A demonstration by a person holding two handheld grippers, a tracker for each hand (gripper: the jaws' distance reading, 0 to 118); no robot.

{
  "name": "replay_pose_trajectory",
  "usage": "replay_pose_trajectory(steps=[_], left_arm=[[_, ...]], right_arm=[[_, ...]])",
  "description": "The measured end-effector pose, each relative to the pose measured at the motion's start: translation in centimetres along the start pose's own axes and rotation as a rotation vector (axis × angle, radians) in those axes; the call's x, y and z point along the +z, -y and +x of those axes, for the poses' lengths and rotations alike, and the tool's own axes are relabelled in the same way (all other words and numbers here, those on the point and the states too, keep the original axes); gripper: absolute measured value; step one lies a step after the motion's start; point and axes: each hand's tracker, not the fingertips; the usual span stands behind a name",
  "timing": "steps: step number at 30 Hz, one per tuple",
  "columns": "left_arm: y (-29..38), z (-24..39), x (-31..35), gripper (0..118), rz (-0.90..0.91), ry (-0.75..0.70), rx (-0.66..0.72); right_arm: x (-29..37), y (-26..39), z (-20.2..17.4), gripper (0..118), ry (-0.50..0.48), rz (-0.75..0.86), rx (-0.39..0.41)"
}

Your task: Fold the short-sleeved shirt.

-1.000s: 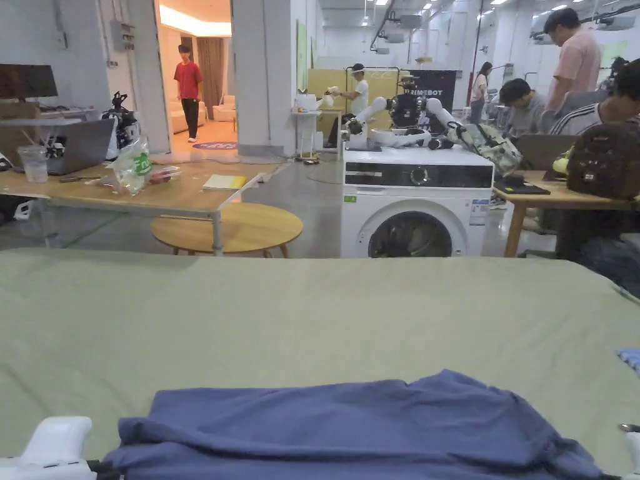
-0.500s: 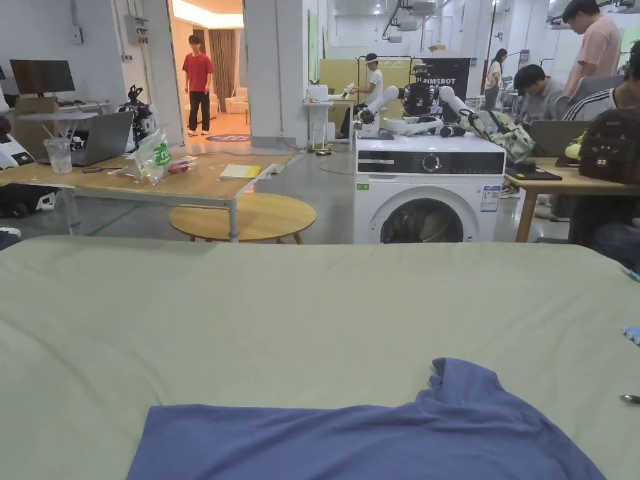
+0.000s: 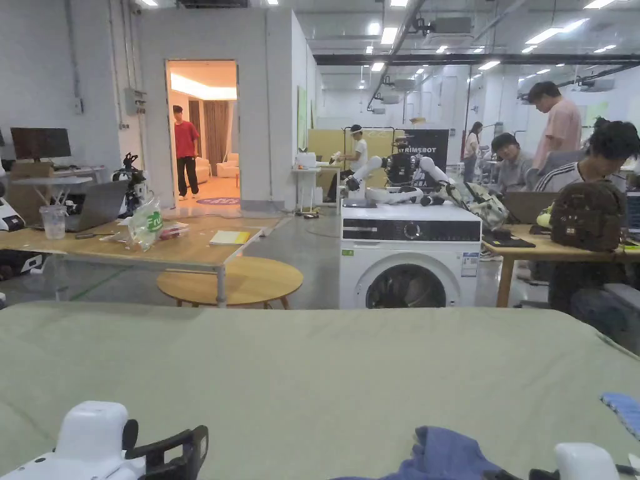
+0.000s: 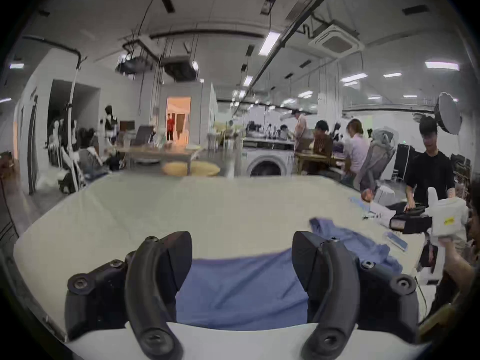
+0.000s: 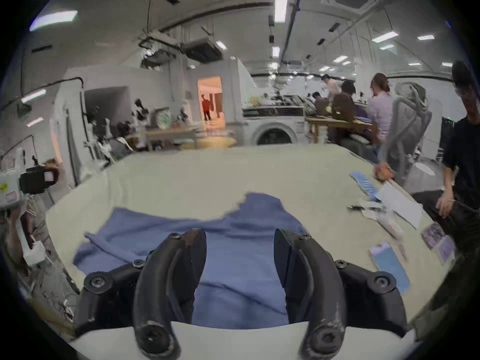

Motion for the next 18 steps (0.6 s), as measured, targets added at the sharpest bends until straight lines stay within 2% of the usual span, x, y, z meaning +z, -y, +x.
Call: replay_pose_trajectory(steps=[2,3,4,6,8,10,16,17,18], left_arm=[[0.5,1.3,-0.5,78,0.028,-0.006,-0.012],[0.7,1.9,-0.7,67,0.033,-0.005,-0.008],[0.8,2.2,-0.7,49,0.036,0.014,0.005],[1.4,2.6,-0.9,0,0.030,0.069,0.049],[1.7,3.1,-1.5,0,-0.030,0.002,0.006],[1.7,2.8,-1.8,0,-0.034,-0.029,-0.041],[1.6,-2.5,-3.2,0,-0.117,-0.049,0.085],[1.8,-4.2,-3.9,5,-0.169,-0.069,0.121],[2.3,-5.4,-4.7,36,-0.216,-0.099,0.162]], right_arm=[[-0.7,0.4,-1.4,56,-0.071,0.036,-0.022],[-1.0,0.8,-2.2,50,-0.062,0.031,-0.013],[-1.2,1.2,-2.9,38,-0.055,0.028,-0.005],[-1.9,1.9,-4.1,0,-0.032,0.020,0.024],[-2.6,2.4,-4.7,0,-0.005,-0.007,0.045],[-2.9,2.4,-4.6,0,-0.027,-0.027,0.034],[-3.5,2.1,-3.4,0,-0.035,-0.044,0.038],[-3.5,2.0,-2.9,0,-0.041,-0.049,0.036],[-3.5,2.0,-2.4,0,-0.050,-0.053,0.031]])
